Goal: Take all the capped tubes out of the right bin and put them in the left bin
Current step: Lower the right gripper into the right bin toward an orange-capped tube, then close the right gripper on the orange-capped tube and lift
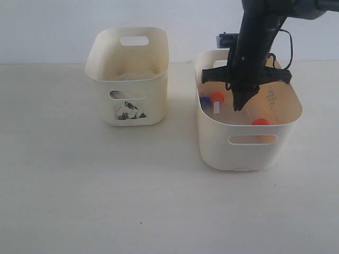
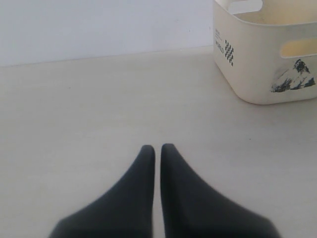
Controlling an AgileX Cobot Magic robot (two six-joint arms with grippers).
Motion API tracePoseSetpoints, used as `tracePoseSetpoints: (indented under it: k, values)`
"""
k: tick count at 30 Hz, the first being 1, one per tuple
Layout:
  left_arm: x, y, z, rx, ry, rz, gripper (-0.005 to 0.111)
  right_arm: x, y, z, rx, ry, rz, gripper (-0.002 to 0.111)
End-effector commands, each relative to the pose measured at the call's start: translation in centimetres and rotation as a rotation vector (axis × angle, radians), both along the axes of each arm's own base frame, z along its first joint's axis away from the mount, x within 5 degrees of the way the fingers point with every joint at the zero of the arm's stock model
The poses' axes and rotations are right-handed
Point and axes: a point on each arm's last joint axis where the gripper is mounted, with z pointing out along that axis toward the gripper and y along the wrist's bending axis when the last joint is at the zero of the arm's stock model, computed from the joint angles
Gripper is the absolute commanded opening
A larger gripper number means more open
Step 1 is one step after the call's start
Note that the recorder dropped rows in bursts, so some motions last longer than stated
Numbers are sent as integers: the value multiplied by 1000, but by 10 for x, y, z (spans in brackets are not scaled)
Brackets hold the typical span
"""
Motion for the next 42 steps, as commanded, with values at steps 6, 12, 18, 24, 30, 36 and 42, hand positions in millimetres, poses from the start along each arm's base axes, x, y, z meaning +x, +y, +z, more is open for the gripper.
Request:
tracePoseSetpoints:
  k: [6,12,18,24,30,36,42]
  values:
    - [0,-1,2,-21,-11,-1,4,3,0,-19,7,46,11,0]
    - [0,-1,2,-21,-11,-1,4,4,0,-25,4,60,11,3]
    - [0,-1,2,-21,-11,-1,4,6,4,-25,45,34,-1,42]
    - [0,-1,2,-21,-11,-1,4,11,5,-25,62,-15,-42,59]
    - [0,-1,2,-21,-11,-1,4,14,8,-31,86,-26,-52,59]
    - [0,-1,2,-21,-11,-1,4,16,8,-45,80,-12,-54,59]
    - [0,-1,2,-21,-11,-1,4,19,10,-61,88,4,-79,59]
